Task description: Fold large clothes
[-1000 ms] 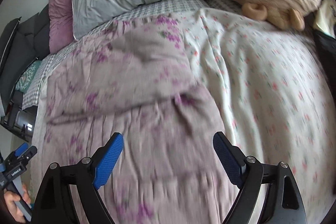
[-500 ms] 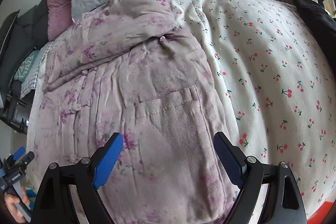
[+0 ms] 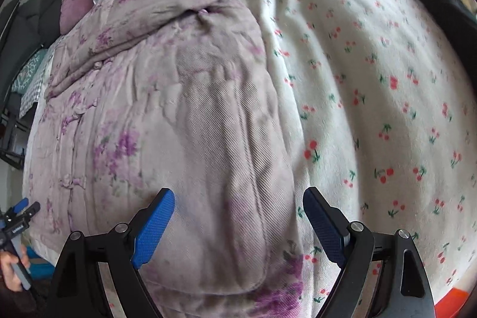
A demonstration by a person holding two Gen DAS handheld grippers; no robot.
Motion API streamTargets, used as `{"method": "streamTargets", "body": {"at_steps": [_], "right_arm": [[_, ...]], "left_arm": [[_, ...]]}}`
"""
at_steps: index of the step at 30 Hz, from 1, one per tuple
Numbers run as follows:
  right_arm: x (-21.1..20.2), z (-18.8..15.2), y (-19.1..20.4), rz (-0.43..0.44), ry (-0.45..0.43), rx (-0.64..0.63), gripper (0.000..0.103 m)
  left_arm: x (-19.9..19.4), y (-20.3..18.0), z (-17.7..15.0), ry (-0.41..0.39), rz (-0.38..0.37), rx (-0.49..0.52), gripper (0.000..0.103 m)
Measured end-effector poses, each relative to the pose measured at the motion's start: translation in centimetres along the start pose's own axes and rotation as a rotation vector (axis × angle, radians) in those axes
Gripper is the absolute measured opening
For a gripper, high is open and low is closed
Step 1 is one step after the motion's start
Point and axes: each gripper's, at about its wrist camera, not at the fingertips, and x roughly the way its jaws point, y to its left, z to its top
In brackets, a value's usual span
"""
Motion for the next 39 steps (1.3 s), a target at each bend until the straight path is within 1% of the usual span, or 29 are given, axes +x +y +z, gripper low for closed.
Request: {"method": "streamTargets", "body": {"at_steps": [4, 9, 12, 15, 19, 21, 26, 28, 30, 32, 33, 36, 38, 39], "right_arm": [[0.7, -0.2, -0.9, 0.045, 0.031, 0.047, 0.089], [0.8, -0.3, -1.0, 0.052, 0.033, 0.052, 0.089], [0.9, -0.4, -0.9, 0.055, 0.037, 0.051, 0.091], [1.0, -0.5, -0.9, 0.06, 0.038, 0.047, 0.093], [1.3, -0.4, -0.6, 0.067, 0.041, 0.042, 0.095], [1.4, -0.4, -0.7, 0.077, 0.043, 0.039, 0.096], [1.3, -0.4, -1.1, 0.101, 0.047, 0.042, 0.096], [0.6, -0.4, -1.6, 0.11, 0.027, 0.078, 0.096], [-0.2, -0.3, -2.0, 0.114, -0.004, 0.091, 0.096], [-0.3, -0.2, -2.4, 0.105, -0.015, 0.101, 0.096], [-0.2, -0.3, -2.8, 0.102, -0.01, 0.115, 0.096], [0.7, -0.3, -3.6, 0.129, 0.024, 0.144, 0.095], [0.8, -0.4, -3.6, 0.14, 0.022, 0.156, 0.092], [0.6, -0.5, -3.6, 0.178, 0.021, 0.173, 0.088]], "left_arm": [[0.2, 0.7, 0.0, 0.011, -0.016, -0.017, 0.101], [0.5, 1.5, 0.1, 0.025, -0.027, -0.035, 0.101], [0.9, 2.2, 0.2, 0.04, -0.045, -0.057, 0.102], [1.5, 3.5, 0.3, 0.065, -0.091, -0.101, 0.102], [2.7, 5.6, 0.3, 0.101, -0.194, -0.193, 0.102], [2.9, 5.9, 0.4, 0.1, -0.212, -0.211, 0.102], [3.2, 6.1, 0.7, 0.098, -0.215, -0.214, 0.102], [3.1, 6.0, 0.6, 0.096, -0.225, -0.204, 0.101], [2.8, 5.8, 0.6, 0.091, -0.247, -0.196, 0.097], [2.5, 5.5, 0.8, 0.086, -0.275, -0.187, 0.093], [2.5, 5.5, 0.8, 0.087, -0.292, -0.186, 0.092], [2.6, 5.5, 0.8, 0.089, -0.355, -0.194, 0.089], [2.8, 5.5, 0.6, 0.092, -0.42, -0.234, 0.087], [2.9, 5.7, 0.5, 0.093, -0.447, -0.257, 0.086]]}}
